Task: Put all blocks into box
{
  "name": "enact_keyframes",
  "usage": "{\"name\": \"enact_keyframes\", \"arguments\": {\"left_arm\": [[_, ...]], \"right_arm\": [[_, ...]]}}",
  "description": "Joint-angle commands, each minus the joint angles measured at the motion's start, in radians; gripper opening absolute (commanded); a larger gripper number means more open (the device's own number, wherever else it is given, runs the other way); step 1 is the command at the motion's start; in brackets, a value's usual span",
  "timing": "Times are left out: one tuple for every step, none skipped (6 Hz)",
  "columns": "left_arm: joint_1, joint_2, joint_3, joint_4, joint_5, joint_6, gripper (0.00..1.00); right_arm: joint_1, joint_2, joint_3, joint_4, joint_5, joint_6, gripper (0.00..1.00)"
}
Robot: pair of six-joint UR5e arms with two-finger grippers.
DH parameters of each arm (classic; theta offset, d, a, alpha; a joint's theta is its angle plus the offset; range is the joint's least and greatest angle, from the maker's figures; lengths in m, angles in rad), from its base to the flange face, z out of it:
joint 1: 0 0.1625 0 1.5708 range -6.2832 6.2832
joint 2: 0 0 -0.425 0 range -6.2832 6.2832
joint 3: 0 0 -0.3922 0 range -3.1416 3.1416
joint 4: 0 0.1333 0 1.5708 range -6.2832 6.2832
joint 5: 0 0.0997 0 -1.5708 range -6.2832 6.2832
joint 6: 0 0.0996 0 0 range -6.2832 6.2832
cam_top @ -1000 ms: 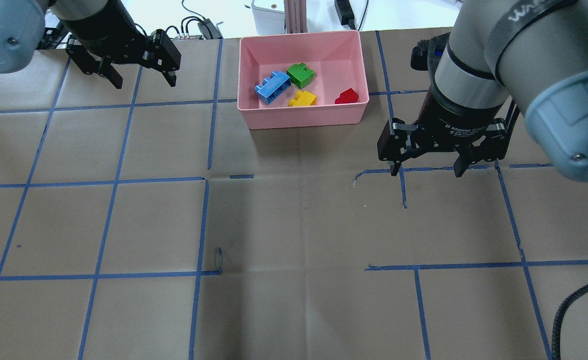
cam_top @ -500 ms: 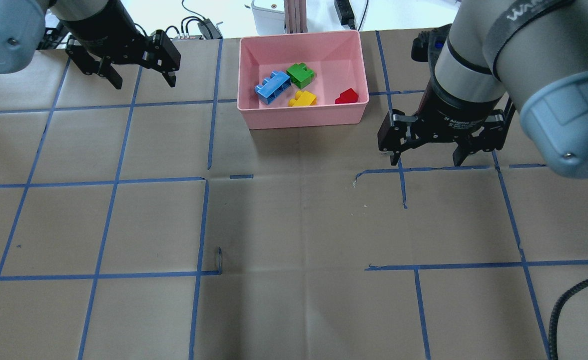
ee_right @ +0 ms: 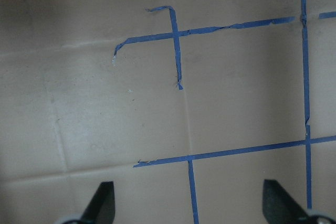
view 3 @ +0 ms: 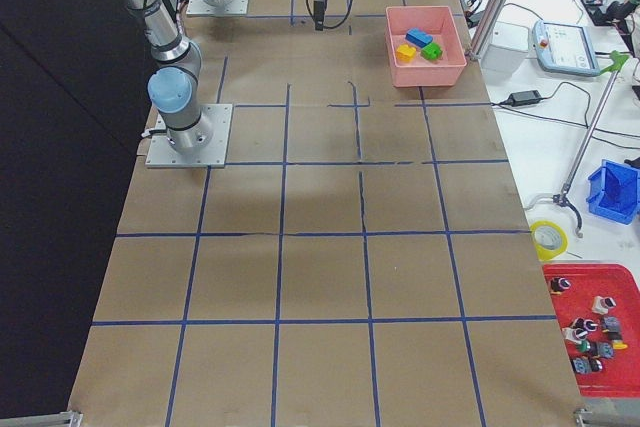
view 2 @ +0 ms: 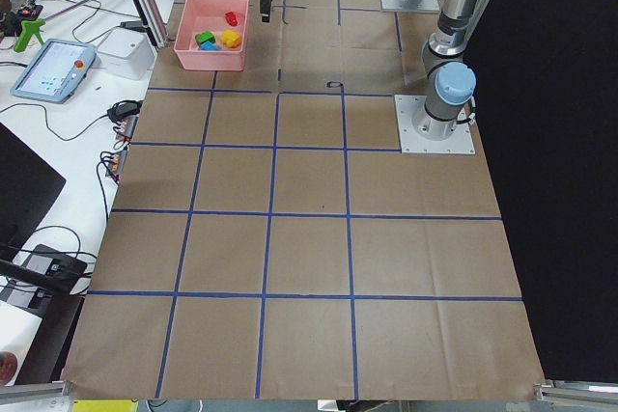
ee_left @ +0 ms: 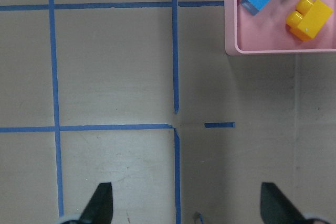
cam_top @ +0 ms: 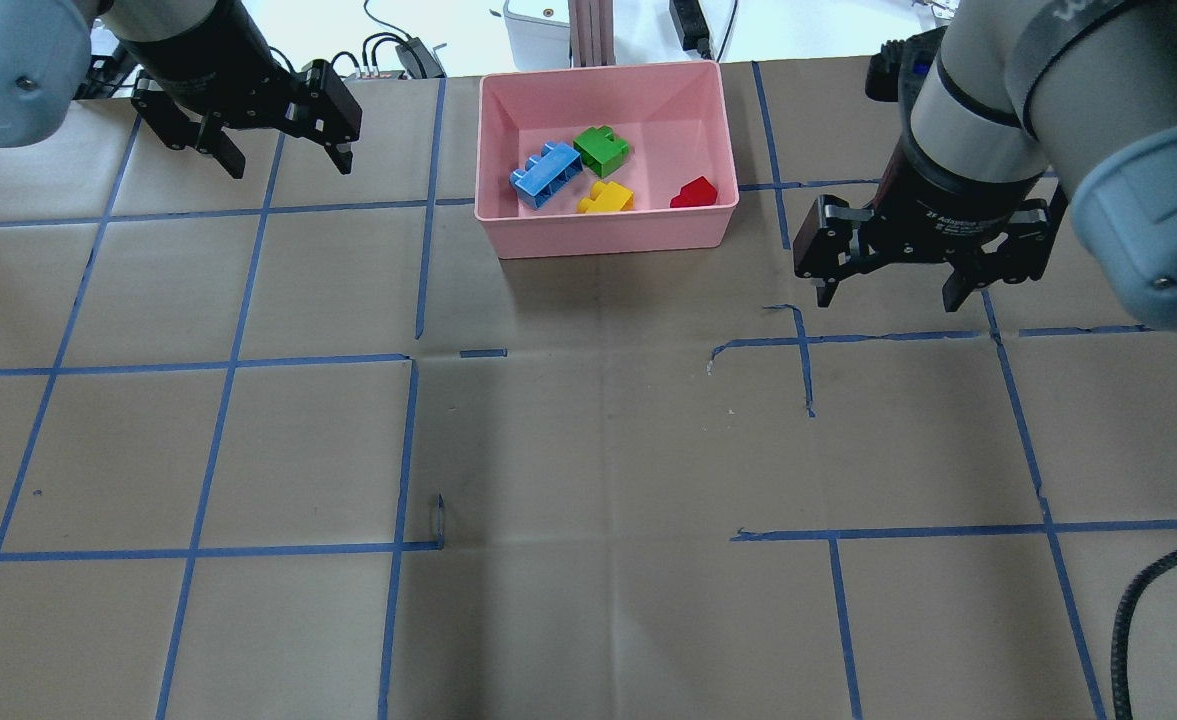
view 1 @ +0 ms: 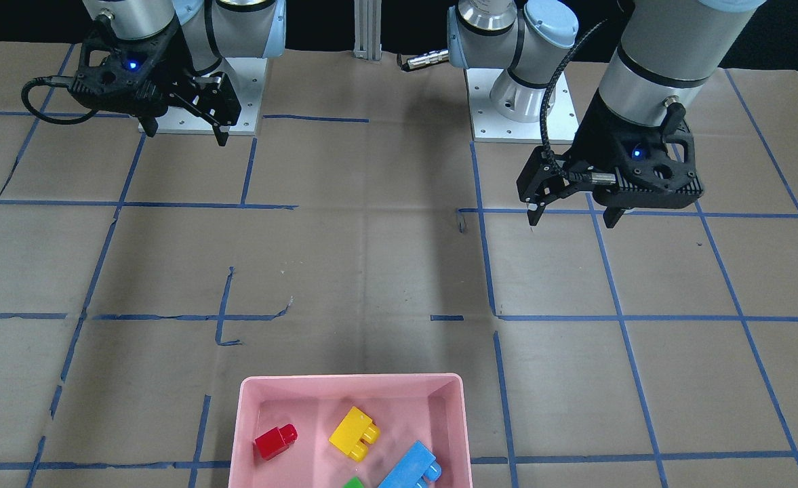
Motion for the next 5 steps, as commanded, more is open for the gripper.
{"name": "enact_keyframes", "arguments": {"left_arm": [[0.0,0.0,0.0,-0.001,0.001,0.0,0.99],[0.0,0.002,0.0,-0.001,0.001,0.0,0.99],[0.0,0.0,-0.002,-0.003,0.003,0.0,0.99],[0.0,0.003,0.0,-0.003,0.003,0.0,0.99],[0.0,0.002,0.0,-0.003,0.001,0.0,0.99]], "right_arm": [[-0.003,0.002,-0.002,-0.009,-0.003,0.001,1.0],[-0.004,0.004,0.0,-0.009,-0.007,-0.014,1.0],[-0.009,0.004,0.0,-0.009,-0.007,-0.014,1.0],[-0.009,0.004,0.0,-0.008,-0.006,-0.013,1.0],[-0.009,0.004,-0.003,-0.009,0.002,-0.011,1.0]]}}
